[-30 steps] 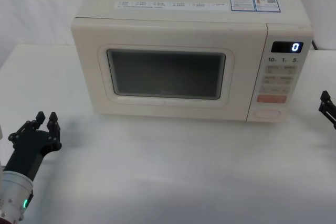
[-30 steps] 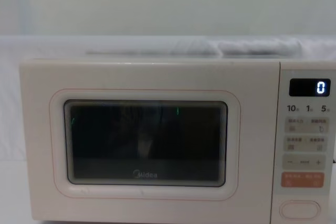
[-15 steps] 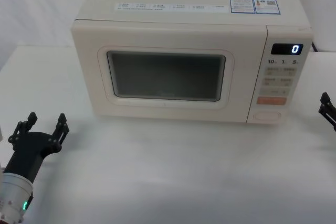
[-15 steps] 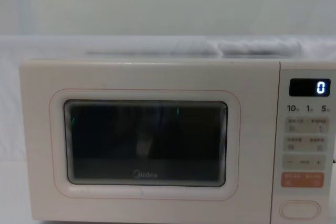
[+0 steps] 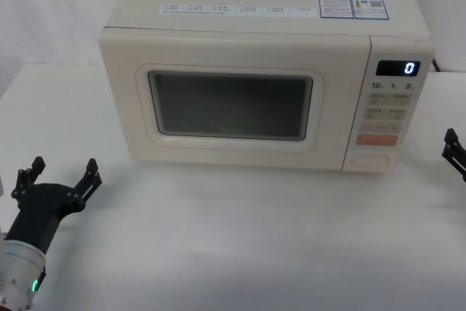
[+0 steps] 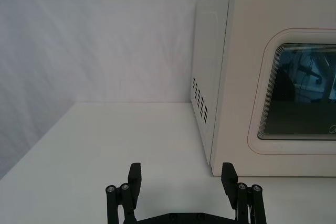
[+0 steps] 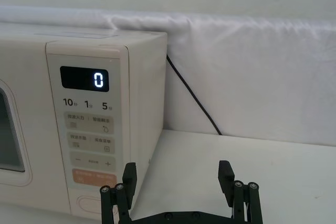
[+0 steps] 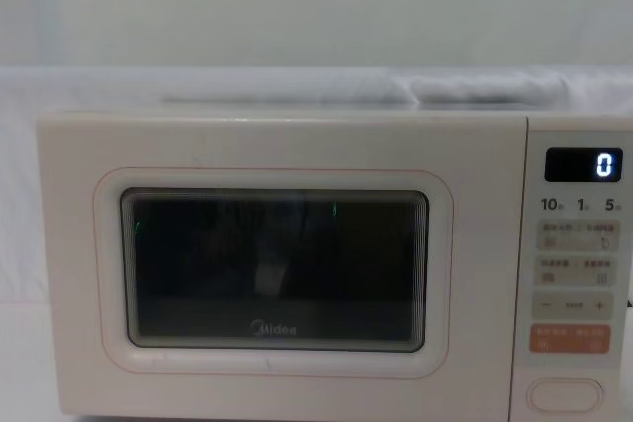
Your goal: Press the button to open the microwave door with one hand; close the microwave door with the other hand.
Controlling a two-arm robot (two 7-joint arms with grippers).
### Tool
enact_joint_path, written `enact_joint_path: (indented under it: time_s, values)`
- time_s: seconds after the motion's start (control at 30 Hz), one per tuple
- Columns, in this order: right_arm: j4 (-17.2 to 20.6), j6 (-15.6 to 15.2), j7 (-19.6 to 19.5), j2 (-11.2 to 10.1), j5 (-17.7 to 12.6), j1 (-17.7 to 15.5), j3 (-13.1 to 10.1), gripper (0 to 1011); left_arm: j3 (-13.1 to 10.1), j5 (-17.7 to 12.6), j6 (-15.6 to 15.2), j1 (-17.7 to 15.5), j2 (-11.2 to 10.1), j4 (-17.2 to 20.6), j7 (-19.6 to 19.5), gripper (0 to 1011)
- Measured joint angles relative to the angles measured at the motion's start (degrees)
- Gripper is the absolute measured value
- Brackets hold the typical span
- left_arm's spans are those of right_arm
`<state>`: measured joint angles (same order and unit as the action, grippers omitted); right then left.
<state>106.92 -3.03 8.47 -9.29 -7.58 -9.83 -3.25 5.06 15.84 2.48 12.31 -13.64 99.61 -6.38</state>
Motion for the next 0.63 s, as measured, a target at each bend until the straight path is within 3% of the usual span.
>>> enact_joint_path:
  time_s: [0.63]
  values:
    - [0.00,0.00,0.00,0.00,0.00,0.00,0.00,1002,0.00,0.00,0.00,0.00,0.00,0.00,0.00,1001]
